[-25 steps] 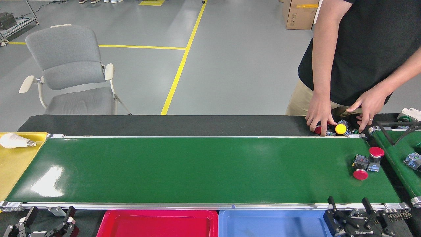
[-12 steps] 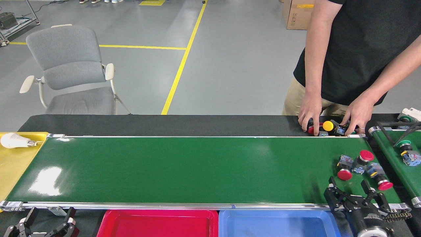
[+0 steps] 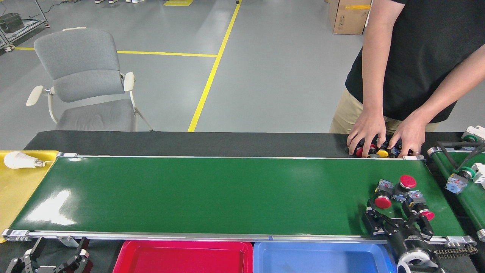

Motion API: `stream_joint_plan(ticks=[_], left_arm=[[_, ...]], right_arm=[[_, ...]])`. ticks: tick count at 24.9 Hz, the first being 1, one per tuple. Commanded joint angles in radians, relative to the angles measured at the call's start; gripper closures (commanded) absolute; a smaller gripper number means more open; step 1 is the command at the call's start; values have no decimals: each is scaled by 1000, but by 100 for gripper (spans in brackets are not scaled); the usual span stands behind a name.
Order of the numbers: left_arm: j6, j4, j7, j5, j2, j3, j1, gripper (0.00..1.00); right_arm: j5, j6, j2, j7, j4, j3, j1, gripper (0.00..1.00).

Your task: Pick switch part from conveyor to tray

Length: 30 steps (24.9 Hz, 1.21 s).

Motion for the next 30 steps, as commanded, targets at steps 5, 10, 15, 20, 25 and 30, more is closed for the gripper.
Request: stream_joint_plan(ticks=[5,10,15,20,25,30], left_arm=[[0,-9,9,-2,9,3,-6,0],[0,-9,9,-2,10,3,-6,0],[0,-9,9,-2,10,3,-6,0],[0,-9,9,-2,10,3,-6,0],[0,-9,9,-2,9,4,-5,0],[0,-9,9,-2,10,3,-5,0]], right_arm=[[1,46,-34,-4,85,67,-112,1],[-1,66,-37,-4,136,162,-141,46],[-10,59,-54,-6,133,188,-137,96],[-16,11,-51,-14,105,188,-138,98],[-56,-202,-48,-15,18,192,-111,98],[-56,-532,-8,-75,-87,352,-103,98]])
